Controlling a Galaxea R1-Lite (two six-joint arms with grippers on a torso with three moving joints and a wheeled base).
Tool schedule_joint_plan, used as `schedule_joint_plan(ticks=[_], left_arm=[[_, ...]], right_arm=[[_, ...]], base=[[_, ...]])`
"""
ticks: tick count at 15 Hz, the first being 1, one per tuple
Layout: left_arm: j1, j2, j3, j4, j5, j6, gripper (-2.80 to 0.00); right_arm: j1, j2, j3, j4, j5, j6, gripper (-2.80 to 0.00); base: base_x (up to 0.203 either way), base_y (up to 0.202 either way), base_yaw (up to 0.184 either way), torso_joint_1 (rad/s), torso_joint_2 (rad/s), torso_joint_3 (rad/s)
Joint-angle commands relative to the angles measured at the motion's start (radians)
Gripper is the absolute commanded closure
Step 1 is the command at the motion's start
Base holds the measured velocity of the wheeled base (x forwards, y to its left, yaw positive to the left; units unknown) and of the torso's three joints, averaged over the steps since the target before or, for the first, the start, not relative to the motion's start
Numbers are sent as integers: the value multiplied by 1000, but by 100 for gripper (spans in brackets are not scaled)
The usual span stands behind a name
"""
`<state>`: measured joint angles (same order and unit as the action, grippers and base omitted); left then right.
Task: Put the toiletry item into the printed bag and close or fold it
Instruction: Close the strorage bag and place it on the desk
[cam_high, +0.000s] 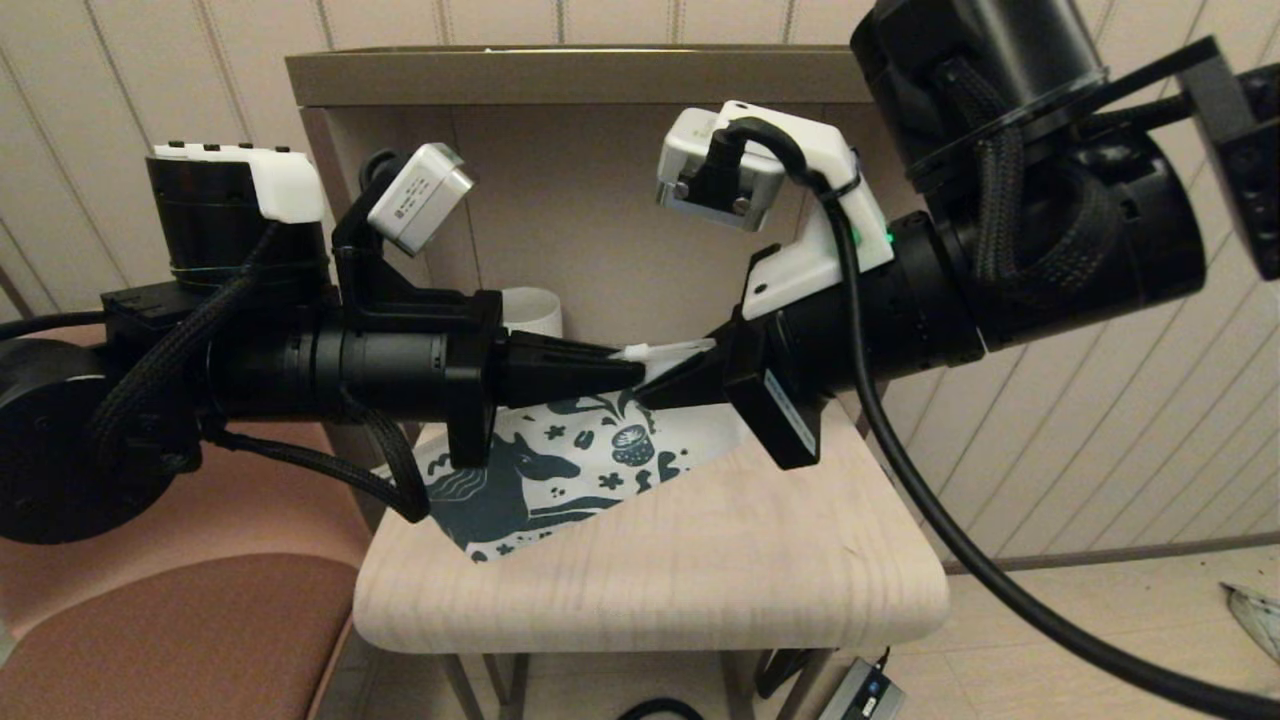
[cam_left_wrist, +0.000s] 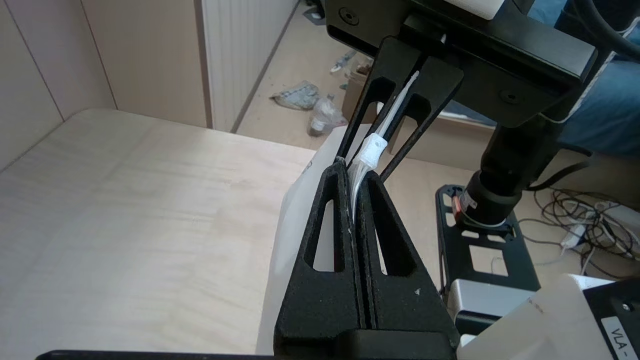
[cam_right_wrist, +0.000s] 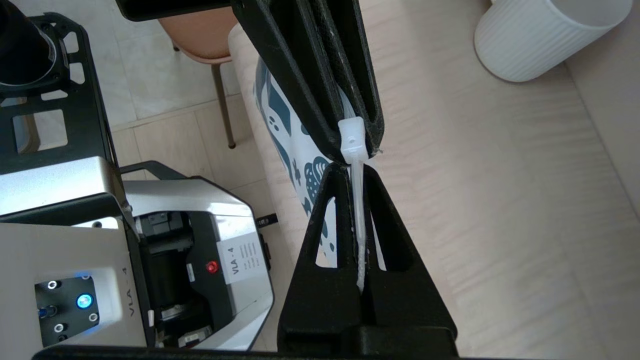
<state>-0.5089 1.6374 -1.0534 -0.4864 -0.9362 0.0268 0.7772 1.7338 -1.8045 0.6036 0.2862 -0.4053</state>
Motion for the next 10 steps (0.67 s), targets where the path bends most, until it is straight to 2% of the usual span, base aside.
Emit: schedule_joint_plan(ticks=[1,10], left_arm=[[0,-2,0,-3,-6,0,-280],[-2,-5,-5,-4,-7,-1,-280]], right_arm=[[0,2,2,4,2,-3,0],[10,21,14,-1,4,-1,0]], base=[[0,0,0,0,0,0],[0,0,0,0,0,0]])
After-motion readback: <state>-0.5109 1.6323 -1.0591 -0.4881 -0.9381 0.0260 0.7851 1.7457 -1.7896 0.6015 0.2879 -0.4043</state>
